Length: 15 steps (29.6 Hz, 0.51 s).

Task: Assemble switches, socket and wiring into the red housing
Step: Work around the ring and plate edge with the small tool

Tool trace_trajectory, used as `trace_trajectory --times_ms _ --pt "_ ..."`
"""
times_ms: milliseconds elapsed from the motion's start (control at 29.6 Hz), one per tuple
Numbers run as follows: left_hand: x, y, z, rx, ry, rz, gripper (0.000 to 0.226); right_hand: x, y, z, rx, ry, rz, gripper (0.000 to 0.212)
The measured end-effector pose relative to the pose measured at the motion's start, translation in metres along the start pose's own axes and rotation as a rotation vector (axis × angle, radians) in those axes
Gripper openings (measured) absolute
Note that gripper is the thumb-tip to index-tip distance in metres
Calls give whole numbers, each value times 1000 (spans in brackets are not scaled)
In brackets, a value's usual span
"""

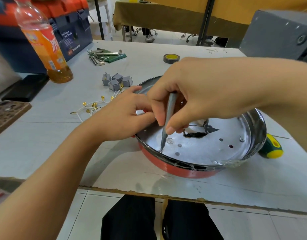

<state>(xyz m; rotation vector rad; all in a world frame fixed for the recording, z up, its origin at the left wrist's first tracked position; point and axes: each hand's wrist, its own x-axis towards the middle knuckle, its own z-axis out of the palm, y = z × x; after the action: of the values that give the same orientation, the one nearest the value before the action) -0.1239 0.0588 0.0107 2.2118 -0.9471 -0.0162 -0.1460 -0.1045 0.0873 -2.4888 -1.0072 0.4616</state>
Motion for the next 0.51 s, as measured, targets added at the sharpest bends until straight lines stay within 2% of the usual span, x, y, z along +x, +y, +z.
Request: trace_trajectory --times_ms 101,236,405,507 --pt "1 -2 1 7 -3 -2 25 3 -3 0 -16 -12 17 11" --pt "0 -3 2 47 23 28 20 4 -2 3 -5 29 61 12" --pt "1 -4 1 51 40 38 44 1 -5 4 -88 46 86 20" --pt "1 -4 2 54 42 46 38 2 -8 6 -155 62 78 27"
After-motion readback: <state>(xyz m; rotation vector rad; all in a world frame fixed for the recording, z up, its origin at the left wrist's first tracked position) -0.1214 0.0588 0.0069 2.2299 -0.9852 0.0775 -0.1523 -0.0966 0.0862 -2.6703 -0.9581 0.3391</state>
